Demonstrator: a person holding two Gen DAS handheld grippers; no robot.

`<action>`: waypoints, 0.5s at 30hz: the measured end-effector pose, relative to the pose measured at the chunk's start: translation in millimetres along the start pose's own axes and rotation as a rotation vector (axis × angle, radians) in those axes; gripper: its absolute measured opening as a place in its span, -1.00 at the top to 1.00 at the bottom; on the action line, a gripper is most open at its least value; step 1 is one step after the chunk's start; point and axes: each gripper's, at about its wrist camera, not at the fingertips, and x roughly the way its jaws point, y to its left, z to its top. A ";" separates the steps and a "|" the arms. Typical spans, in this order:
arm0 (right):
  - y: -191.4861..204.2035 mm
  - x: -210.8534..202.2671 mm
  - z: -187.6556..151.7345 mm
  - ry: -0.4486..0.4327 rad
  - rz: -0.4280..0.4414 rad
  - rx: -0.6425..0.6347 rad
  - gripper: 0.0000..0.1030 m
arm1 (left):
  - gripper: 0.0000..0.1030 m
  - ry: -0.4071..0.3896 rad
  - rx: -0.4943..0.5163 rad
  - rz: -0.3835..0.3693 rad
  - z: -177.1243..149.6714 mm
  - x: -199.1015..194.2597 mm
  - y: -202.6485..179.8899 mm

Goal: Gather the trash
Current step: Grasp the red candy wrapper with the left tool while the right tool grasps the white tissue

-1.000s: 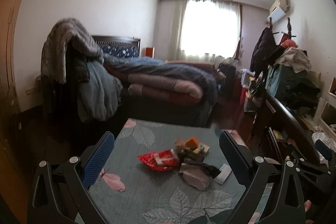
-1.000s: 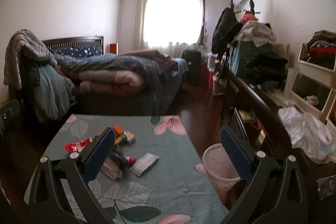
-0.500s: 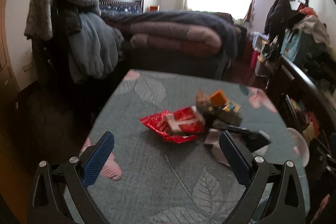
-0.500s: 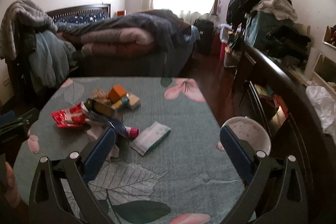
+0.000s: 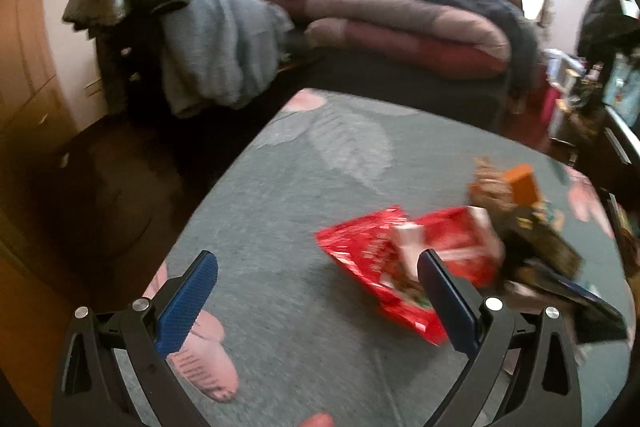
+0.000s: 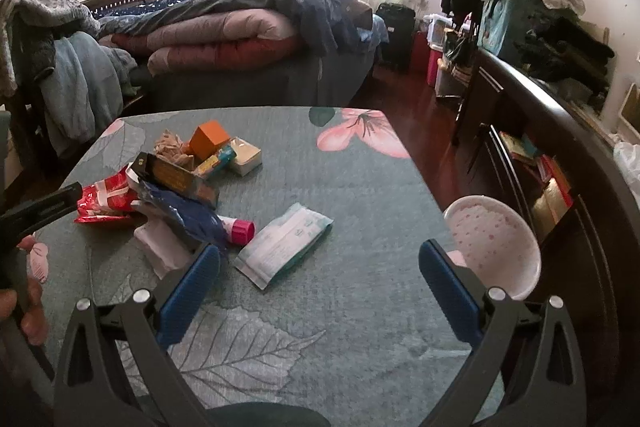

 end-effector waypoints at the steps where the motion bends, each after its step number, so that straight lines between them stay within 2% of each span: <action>1: 0.6 1.7 -0.1 0.002 0.006 0.000 -0.93 | -0.93 0.009 -0.014 0.000 0.4 5.5 1.8; 5: 3.8 5.4 0.6 0.003 0.024 -0.008 -0.93 | -0.92 0.043 -0.043 0.009 1.6 23.2 1.5; 8: 5.7 7.0 1.4 0.003 0.030 -0.013 -0.93 | -0.87 0.069 -0.071 -0.039 1.6 31.4 0.5; 11: 6.2 8.1 1.2 0.006 0.034 -0.014 -0.93 | -0.55 0.107 -0.098 -0.127 1.8 39.7 -2.1; 12: 6.0 8.3 0.9 0.007 0.036 -0.014 -0.93 | -0.50 0.117 -0.100 -0.139 2.3 42.0 -3.6; 14: 6.2 7.8 0.3 0.007 0.039 -0.015 -0.93 | -0.26 0.094 -0.086 -0.144 3.6 40.0 -9.2; 15: 6.2 7.7 0.5 0.008 0.039 -0.016 -0.93 | 0.03 0.095 -0.082 -0.167 3.9 40.0 -11.2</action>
